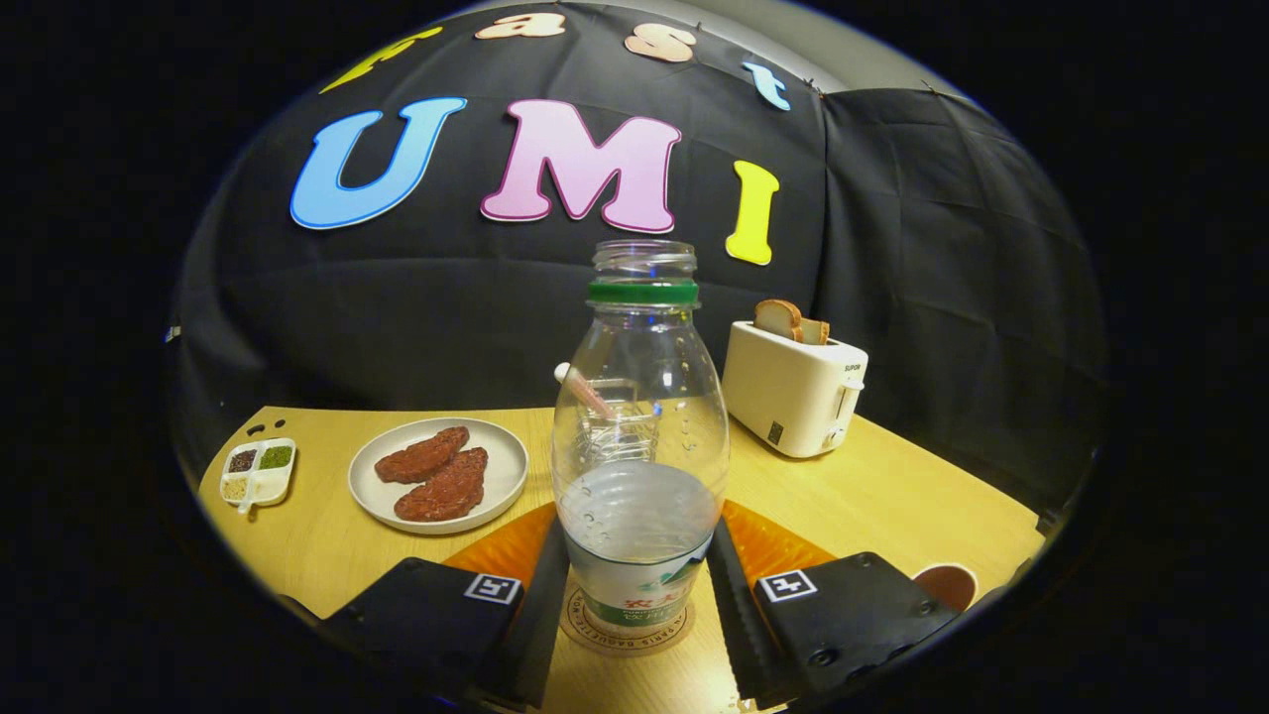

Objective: Take the bottle from table, then pour the juice into the cup, finally place the bottle on the coaster

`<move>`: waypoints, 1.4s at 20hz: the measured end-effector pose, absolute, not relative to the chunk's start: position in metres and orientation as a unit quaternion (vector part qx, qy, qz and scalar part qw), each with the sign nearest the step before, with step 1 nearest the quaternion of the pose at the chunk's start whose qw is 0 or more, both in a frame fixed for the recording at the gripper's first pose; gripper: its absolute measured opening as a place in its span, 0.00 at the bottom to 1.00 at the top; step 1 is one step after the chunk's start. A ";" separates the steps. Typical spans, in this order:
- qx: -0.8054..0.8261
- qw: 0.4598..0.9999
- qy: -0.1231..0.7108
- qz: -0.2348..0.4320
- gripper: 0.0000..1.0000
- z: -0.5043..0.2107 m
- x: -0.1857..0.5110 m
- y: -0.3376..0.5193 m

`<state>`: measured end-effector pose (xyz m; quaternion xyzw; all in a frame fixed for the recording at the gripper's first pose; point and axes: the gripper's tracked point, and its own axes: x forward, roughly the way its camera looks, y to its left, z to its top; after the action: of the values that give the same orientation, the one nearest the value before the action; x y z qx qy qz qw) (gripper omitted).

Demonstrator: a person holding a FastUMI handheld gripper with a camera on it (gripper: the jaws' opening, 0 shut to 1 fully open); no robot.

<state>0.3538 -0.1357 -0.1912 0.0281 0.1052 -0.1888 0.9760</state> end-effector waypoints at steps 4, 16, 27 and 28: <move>0.037 0.974 0.106 -0.196 0.73 -0.200 0.359 -0.140; 0.046 0.972 0.114 -0.199 0.97 -0.197 0.342 -0.131; 0.046 0.981 0.083 -0.169 0.97 -0.154 0.257 -0.099; 0.043 0.983 0.073 -0.160 0.97 -0.142 0.247 -0.094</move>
<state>0.2471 -0.0943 -0.1422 0.0432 0.0728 -0.1602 0.9834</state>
